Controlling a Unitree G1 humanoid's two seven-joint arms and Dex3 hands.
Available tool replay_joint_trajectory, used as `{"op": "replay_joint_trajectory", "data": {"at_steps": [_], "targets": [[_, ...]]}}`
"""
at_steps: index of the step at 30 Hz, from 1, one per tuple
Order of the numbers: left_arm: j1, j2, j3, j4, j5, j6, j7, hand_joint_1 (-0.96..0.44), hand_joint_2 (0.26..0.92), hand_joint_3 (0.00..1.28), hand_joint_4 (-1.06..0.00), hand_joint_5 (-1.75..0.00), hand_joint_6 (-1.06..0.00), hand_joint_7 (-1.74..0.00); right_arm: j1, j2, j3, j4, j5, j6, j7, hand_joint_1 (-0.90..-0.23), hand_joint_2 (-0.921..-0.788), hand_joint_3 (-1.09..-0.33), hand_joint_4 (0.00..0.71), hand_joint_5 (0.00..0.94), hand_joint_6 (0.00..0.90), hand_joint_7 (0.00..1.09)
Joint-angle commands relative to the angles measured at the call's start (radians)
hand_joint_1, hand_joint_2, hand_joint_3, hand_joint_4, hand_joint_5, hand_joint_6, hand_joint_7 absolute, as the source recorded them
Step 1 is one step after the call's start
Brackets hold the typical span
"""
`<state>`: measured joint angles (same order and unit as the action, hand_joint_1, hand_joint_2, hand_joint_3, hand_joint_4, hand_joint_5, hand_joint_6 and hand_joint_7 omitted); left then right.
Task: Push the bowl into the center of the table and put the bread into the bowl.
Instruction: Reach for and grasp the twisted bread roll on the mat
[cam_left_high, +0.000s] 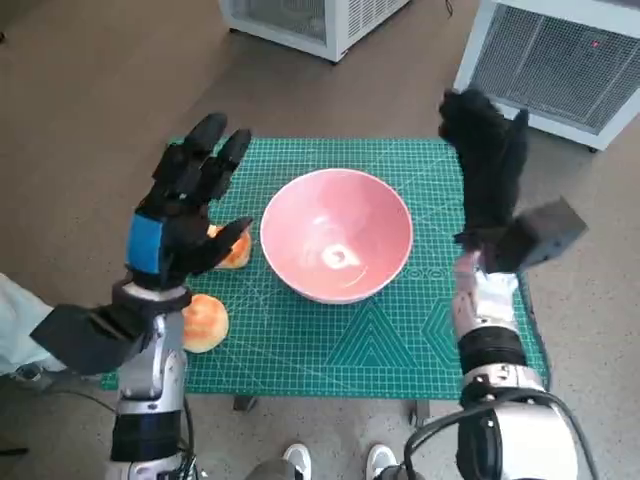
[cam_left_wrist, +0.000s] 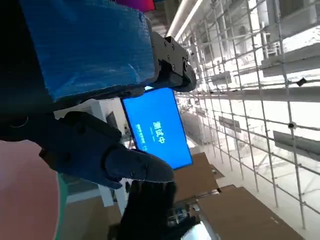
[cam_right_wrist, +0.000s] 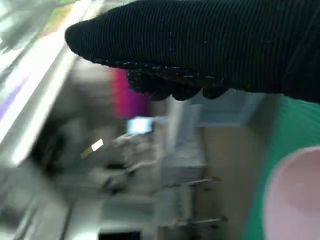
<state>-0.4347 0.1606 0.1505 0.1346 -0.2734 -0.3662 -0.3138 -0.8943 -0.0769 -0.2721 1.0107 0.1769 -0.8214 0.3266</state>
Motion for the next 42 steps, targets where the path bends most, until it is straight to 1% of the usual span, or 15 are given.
{"op": "replay_joint_trajectory", "data": {"at_steps": [1,4,10,14,16,18,19,22,29,33,35,38,40,42], "targets": [[-0.042,0.006,-0.009,0.008,0.013,0.009,0.0,-0.53,0.921,0.19,-0.35,0.0,-0.28,-0.21,0.078,0.003,0.034,-0.131,0.043,0.0,0.081,-0.689,-0.921,-0.8,0.236,0.002,0.244,0.23],[-0.057,0.008,-0.014,0.007,0.013,0.014,-0.005,-0.54,0.921,0.19,-0.35,0.0,-0.28,-0.21,0.112,0.003,0.057,-0.221,0.058,0.014,0.109,-0.7,-0.921,-0.795,0.24,0.004,0.243,0.23],[-0.085,0.017,-0.03,-0.009,-0.001,0.028,-0.035,-0.57,0.921,0.19,-0.34,0.0,-0.28,-0.2,0.171,-0.004,0.095,-0.372,0.086,0.056,0.14,-0.728,-0.921,-0.793,0.241,0.003,0.231,0.24],[-0.101,0.027,-0.029,-0.008,-0.018,0.033,-0.064,-0.57,0.921,0.19,-0.34,0.0,-0.29,-0.2,0.198,0.0,0.111,-0.438,0.109,0.079,0.154,-0.741,-0.921,-0.784,0.25,0.007,0.226,0.25],[-0.107,0.029,-0.026,-0.005,-0.021,0.033,-0.073,-0.57,0.921,0.19,-0.34,0.0,-0.29,-0.2,0.207,0.0,0.118,-0.459,0.116,0.088,0.156,-0.748,-0.921,-0.774,0.253,0.008,0.222,0.26],[-0.112,0.03,-0.024,-0.003,-0.026,0.034,-0.082,-0.56,0.921,0.19,-0.33,0.0,-0.29,-0.2,0.212,0.001,0.123,-0.472,0.117,0.093,0.156,-0.752,-0.921,-0.768,0.255,0.008,0.219,0.27],[-0.116,0.031,-0.023,-0.001,-0.03,0.034,-0.087,-0.56,0.921,0.19,-0.33,0.0,-0.29,-0.2,0.214,0.002,0.126,-0.478,0.116,0.094,0.155,-0.757,-0.921,-0.762,0.255,0.006,0.204,0.3],[-0.123,0.034,-0.021,0.001,-0.035,0.033,-0.098,-0.57,0.921,0.18,-0.33,0.0,-0.3,-0.21,0.216,-0.002,0.133,-0.481,0.108,0.091,0.15,-0.764,-0.921,-0.754,0.256,0.004,0.185,0.33],[-0.125,0.048,-0.011,0.006,-0.035,0.021,-0.114,-0.58,0.921,0.18,-0.32,0.0,-0.3,-0.22,0.216,-0.005,0.138,-0.475,0.094,0.095,0.134,-0.776,-0.921,-0.748,0.256,0.002,0.169,0.36],[-0.131,0.089,0.009,0.041,-0.002,-0.038,-0.131,-0.58,0.921,0.18,-0.31,0.0,-0.3,-0.23,0.222,0.001,0.141,-0.482,0.087,0.104,0.119,-0.787,-0.921,-0.739,0.254,0.001,0.146,0.4],[-0.144,0.137,0.02,0.079,0.058,-0.097,-0.126,-0.58,0.921,0.17,-0.29,0.0,-0.3,-0.22,0.227,0.004,0.144,-0.49,0.082,0.109,0.11,-0.788,-0.921,-0.737,0.25,0.0,0.14,0.42],[-0.159,0.232,0.032,0.119,0.192,-0.154,-0.082,-0.55,0.921,0.15,-0.27,0.0,-0.29,-0.22,0.233,0.007,0.148,-0.501,0.079,0.121,0.1,-0.785,-0.921,-0.736,0.242,0.0,0.135,0.43],[-0.166,0.292,0.038,0.138,0.279,-0.169,-0.05,-0.53,0.921,0.12,-0.26,0.0,-0.29,-0.21,0.236,0.009,0.151,-0.507,0.081,0.13,0.095,-0.784,-0.921,-0.735,0.238,0.0,0.135,0.43],[-0.169,0.35,0.042,0.152,0.353,-0.171,-0.021,-0.49,0.915,0.06,-0.26,0.0,-0.28,-0.17,0.239,0.012,0.154,-0.513,0.085,0.139,0.091,-0.783,-0.921,-0.734,0.234,0.0,0.134,0.44]]}}
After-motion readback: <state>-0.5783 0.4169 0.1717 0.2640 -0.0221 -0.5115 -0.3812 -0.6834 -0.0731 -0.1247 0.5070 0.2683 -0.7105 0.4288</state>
